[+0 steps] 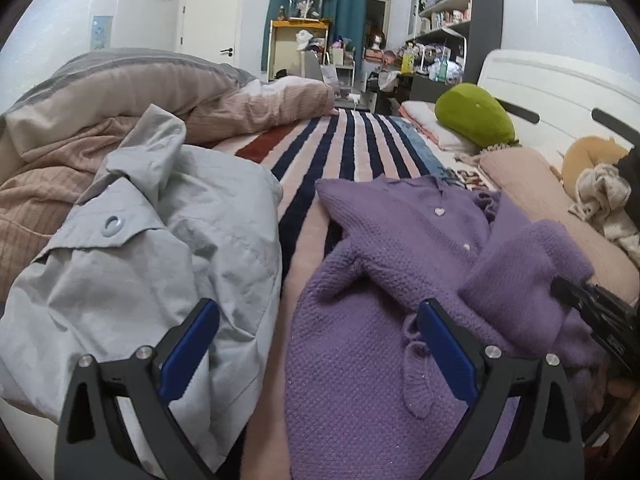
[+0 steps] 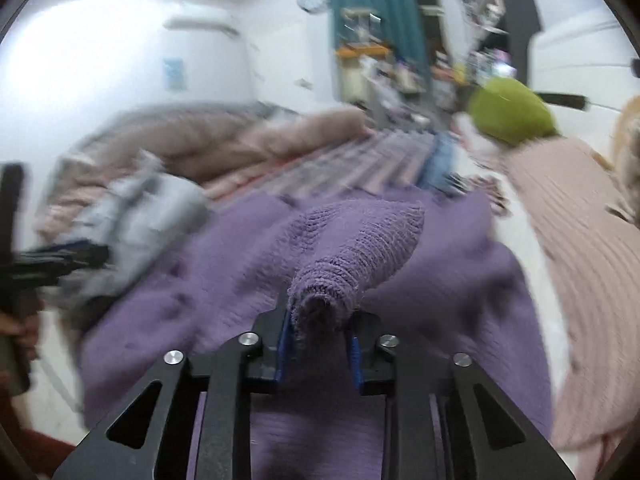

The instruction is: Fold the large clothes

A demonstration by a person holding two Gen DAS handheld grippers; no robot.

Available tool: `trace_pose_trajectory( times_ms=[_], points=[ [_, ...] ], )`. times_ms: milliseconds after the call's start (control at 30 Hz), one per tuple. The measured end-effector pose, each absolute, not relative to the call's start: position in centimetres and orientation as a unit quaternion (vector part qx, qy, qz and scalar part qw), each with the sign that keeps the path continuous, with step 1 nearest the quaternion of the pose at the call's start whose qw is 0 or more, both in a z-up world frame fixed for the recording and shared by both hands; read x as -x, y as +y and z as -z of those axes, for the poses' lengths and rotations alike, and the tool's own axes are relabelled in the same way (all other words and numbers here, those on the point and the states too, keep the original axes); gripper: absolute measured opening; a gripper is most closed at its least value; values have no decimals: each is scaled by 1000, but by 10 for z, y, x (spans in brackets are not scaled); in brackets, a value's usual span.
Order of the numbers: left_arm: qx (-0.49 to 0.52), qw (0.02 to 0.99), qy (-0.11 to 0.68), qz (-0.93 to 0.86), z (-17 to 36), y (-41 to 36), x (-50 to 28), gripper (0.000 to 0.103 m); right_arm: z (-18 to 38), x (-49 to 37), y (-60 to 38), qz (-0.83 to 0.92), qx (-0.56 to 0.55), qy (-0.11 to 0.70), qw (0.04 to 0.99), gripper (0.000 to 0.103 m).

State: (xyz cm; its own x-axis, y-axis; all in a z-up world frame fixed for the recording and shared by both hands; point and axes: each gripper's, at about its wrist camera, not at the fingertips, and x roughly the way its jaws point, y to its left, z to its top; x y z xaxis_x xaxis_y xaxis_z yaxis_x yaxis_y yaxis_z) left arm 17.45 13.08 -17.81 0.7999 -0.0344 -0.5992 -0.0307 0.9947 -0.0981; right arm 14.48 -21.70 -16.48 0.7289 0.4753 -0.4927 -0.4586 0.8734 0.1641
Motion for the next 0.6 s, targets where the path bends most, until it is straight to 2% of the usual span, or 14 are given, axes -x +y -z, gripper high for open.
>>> trace_pose_trajectory(
  times_ms=[167, 267, 367, 467, 567, 600],
  points=[
    [71, 950, 306, 0, 173, 132, -176, 98, 161, -132, -192, -374, -38, 283, 882, 18],
    [78, 951, 300, 2, 170, 131, -175, 98, 176, -127, -169, -457, -43, 336, 823, 18],
    [80, 950, 300, 5, 169, 128, -175, 98, 196, -117, -146, -483, -12, 384, 787, 23],
    [79, 949, 304, 12, 170, 123, -176, 98, 214, -111, -133, -486, 10, 413, 770, 35],
    [81, 948, 308, 19, 172, 119, -179, 98, 213, -106, -136, -497, -3, 409, 765, 46],
    [82, 947, 310, 26, 172, 117, -180, 98, 211, -105, -139, -501, -11, 409, 762, 47]
  ],
)
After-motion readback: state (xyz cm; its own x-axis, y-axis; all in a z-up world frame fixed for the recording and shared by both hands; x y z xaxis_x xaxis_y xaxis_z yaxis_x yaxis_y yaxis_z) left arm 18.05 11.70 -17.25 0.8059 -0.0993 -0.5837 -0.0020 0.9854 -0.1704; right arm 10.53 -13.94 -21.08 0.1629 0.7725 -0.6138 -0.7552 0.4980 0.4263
